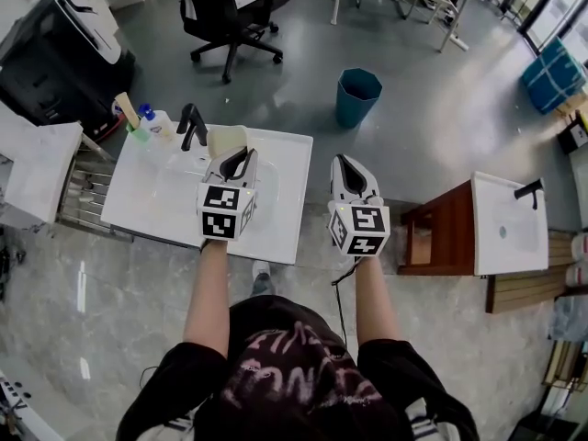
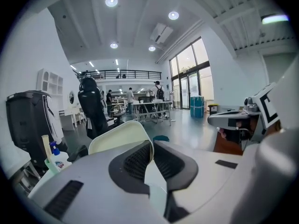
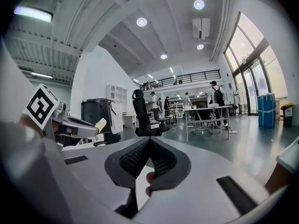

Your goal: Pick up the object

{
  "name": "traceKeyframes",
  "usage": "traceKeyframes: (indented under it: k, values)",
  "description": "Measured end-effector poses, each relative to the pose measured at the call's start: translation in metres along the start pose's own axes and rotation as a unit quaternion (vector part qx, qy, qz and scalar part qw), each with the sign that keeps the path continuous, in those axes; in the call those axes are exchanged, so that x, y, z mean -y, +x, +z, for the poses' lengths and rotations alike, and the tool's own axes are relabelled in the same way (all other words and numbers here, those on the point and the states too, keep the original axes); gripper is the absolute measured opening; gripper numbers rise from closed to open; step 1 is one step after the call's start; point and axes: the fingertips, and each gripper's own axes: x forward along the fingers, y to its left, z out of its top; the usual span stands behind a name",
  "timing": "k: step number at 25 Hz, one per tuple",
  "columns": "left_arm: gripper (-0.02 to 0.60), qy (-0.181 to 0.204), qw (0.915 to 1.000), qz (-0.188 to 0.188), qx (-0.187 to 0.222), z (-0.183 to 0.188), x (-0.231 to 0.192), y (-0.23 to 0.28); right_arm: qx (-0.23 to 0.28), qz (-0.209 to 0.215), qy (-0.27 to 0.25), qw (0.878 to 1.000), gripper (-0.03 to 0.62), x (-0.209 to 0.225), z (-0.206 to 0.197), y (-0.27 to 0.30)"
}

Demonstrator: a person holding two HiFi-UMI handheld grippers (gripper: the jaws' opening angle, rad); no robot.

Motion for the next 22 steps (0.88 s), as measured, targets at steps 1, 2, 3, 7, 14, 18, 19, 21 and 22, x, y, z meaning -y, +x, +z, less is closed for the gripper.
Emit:
traceKeyframes:
  k: [1,2,3,7,14,18,19,21,22]
  values:
    - [0.038,0.0,1.0,0.002,0.006,0.004,0.002,-0.006,0.003,0.0,-0.001,1.0,0.014,0.0,0.003,-0.005]
    - [0.038,0.002,0.9999,0.003,0.012,0.008,0.003,-0.012,0.007,-0.001,-0.001,1.0,0.014,0.0,0.007,-0.01]
    - [0.038,0.006,0.9998,0.006,0.018,0.013,0.005,-0.018,0.011,-0.001,-0.002,1.0,0.014,0.0,0.01,-0.014]
    - [0.037,0.022,0.9987,0.016,0.042,0.032,0.011,-0.036,0.024,0.002,-0.01,1.0,0.014,0.001,0.023,-0.029]
    - [0.037,0.034,0.9972,0.024,0.062,0.046,0.024,-0.06,0.042,0.0,-0.015,0.999,0.014,0.006,0.041,-0.055]
    - [0.037,0.03,0.9969,0.025,0.069,0.046,0.032,-0.068,0.048,-0.005,-0.019,0.999,0.014,0.01,0.045,-0.065]
    - [0.037,0.031,0.9967,0.025,0.07,0.045,0.034,-0.069,0.049,-0.005,-0.019,0.999,0.014,0.011,0.045,-0.066]
    - [0.037,0.037,0.9965,0.027,0.071,0.044,0.036,-0.072,0.05,-0.006,-0.019,0.999,0.014,0.011,0.045,-0.068]
    - [0.037,0.039,0.9963,0.028,0.071,0.044,0.036,-0.073,0.051,-0.005,-0.02,0.999,0.014,0.01,0.046,-0.068]
